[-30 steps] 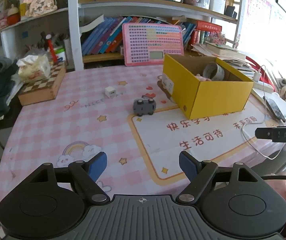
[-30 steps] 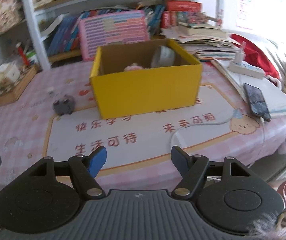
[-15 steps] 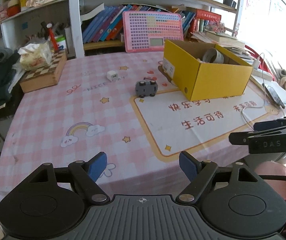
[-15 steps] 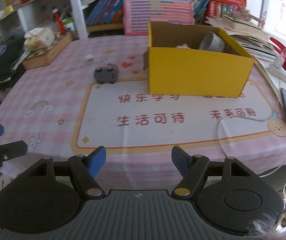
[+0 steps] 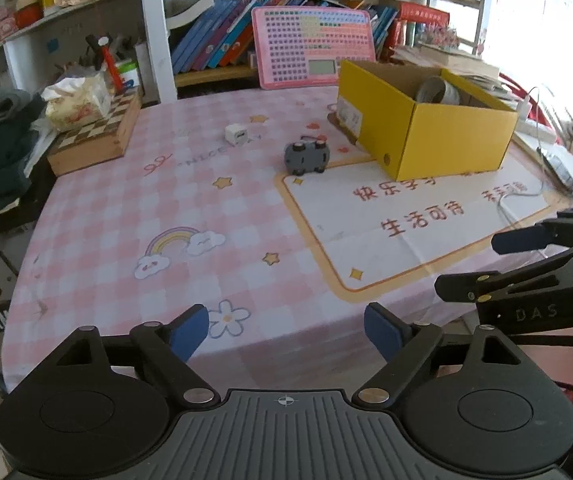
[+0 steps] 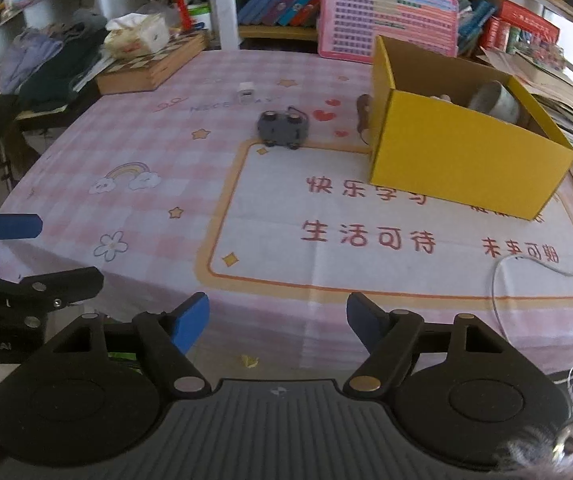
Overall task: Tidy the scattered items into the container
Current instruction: 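Move the right tool toward the grey toy car while the left tool approaches the white charger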
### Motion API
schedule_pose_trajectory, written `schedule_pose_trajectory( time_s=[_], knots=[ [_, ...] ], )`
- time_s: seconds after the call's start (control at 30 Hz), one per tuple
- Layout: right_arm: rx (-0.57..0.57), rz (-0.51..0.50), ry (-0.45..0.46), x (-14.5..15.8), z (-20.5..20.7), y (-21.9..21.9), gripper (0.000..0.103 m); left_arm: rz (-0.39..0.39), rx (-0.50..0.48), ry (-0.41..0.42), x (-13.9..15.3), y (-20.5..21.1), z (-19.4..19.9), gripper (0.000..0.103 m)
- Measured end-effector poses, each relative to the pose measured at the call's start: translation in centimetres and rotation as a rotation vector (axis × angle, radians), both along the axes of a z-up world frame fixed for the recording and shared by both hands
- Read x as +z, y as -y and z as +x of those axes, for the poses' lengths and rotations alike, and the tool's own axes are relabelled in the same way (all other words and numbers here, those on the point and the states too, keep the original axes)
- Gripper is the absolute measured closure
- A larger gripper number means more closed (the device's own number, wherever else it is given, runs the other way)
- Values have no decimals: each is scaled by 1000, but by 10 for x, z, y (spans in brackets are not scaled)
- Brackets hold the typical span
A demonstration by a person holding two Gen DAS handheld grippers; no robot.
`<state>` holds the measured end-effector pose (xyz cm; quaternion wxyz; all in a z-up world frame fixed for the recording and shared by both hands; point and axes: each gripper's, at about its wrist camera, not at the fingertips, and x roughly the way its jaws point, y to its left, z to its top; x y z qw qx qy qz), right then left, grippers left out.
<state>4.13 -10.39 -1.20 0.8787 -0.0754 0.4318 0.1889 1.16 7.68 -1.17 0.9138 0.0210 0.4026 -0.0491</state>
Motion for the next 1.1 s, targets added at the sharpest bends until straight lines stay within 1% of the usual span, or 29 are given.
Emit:
schedule_pose_trajectory(
  time_s=[0.1, 0.2, 0.33, 0.47, 0.73, 0.87, 1.1],
  knots=[
    [5, 6, 1, 0, 1, -4, 27, 2, 6, 0, -1, -4, -1, 16],
    [8, 3, 3, 0, 2, -8, 23, 10, 11, -1, 0, -6, 0, 15],
    [13, 4, 14, 3, 4, -14, 23, 6, 15, 36, 6, -12, -2, 15],
    [18, 12, 31, 8, 6, -19, 23, 3, 25, 56, 10, -16, -2, 15],
    [61, -8, 47, 9, 15, -32, 23, 1, 47, 37, 6, -22, 8, 15],
    [60, 1, 49, 6, 28, -36, 23, 15, 44, 30, 4, -22, 16, 15],
    [60, -5, 48, 3, 60, -45, 23, 18, 84, 31, 3, -37, 45, 15]
  ],
)
